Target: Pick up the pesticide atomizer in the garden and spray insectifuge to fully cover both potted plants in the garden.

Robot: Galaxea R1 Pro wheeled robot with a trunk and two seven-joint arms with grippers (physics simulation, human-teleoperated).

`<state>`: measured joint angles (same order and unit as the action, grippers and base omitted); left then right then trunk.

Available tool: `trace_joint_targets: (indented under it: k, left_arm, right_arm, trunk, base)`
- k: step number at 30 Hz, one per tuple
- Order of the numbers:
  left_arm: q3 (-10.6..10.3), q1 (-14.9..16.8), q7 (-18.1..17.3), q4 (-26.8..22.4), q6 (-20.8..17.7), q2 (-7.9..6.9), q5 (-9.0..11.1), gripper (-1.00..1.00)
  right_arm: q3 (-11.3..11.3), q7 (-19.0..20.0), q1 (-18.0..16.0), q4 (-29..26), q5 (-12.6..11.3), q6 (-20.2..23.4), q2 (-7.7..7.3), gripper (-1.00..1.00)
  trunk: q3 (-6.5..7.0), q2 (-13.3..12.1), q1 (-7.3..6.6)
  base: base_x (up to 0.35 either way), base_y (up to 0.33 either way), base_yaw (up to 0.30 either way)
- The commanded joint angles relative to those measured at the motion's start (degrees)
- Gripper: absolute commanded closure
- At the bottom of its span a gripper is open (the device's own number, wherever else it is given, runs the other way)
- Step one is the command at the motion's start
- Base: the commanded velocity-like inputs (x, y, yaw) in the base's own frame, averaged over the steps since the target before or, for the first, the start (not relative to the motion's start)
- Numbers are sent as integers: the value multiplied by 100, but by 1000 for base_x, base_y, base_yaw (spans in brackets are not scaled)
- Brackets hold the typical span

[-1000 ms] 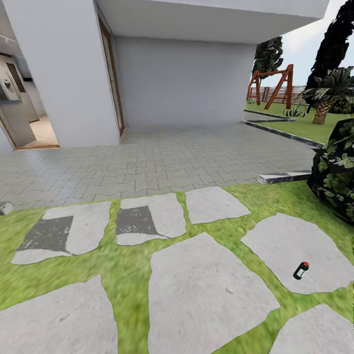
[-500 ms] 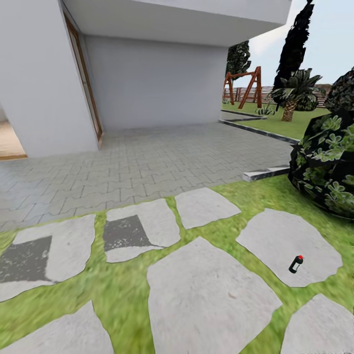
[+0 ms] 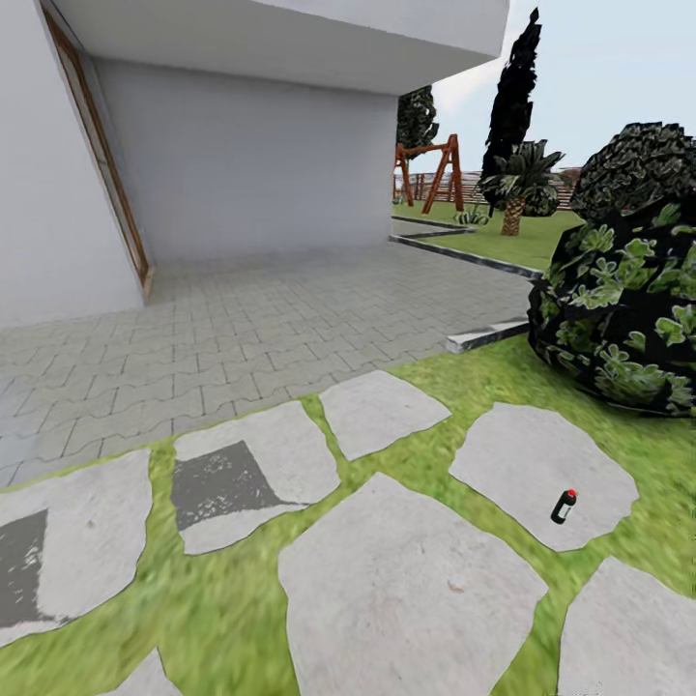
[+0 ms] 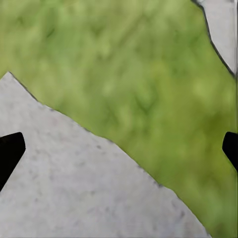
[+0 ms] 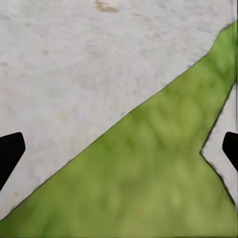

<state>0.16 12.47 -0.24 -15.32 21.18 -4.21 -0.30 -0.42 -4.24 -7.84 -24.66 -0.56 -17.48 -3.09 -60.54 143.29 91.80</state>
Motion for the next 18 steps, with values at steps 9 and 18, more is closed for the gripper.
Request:
trace_joint_targets:
  k: [9,18]
  left_arm:
    - [2,1,-3,3,18,-1,-3,-100]
    - [2,1,-3,3,18,-1,2,-100]
  right_arm:
    - [-2,-6,-4,5,-6,-22,1,-100]
    - [-2,-6,-7,4,-6,-21,1,-100]
  trunk:
    - [-5,2,0]
    - [-5,2,0]
  base:
    - [22,11,-280]
    - [0,0,-280]
